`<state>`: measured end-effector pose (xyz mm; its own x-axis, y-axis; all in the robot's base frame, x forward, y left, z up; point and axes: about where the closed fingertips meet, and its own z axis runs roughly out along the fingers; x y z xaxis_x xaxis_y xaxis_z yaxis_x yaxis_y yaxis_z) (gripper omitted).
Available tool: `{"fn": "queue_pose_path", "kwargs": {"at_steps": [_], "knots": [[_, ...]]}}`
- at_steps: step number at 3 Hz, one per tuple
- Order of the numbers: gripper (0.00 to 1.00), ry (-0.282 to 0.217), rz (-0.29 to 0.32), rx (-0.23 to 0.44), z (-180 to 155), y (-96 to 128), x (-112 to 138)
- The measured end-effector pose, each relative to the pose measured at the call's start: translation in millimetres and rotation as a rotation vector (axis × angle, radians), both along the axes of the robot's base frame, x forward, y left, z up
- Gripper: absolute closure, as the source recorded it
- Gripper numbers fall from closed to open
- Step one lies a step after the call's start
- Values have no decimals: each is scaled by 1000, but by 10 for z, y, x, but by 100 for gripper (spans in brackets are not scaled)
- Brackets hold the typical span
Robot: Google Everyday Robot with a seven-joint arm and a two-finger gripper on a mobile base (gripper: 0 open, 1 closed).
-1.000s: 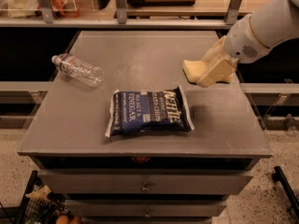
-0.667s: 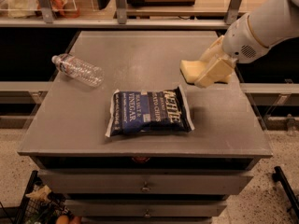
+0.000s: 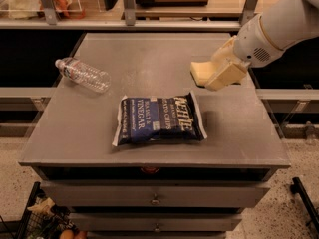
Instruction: Move sponge near blue chip bag
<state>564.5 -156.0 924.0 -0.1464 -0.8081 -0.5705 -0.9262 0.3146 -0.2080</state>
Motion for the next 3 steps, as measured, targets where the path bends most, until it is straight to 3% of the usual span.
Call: {"fn": "queue_pose_path", "kwargs": {"at_steps": [1, 3], "knots": [[0, 5, 13, -4, -10, 35, 3], [0, 7, 37, 3, -13, 63, 9]]}}
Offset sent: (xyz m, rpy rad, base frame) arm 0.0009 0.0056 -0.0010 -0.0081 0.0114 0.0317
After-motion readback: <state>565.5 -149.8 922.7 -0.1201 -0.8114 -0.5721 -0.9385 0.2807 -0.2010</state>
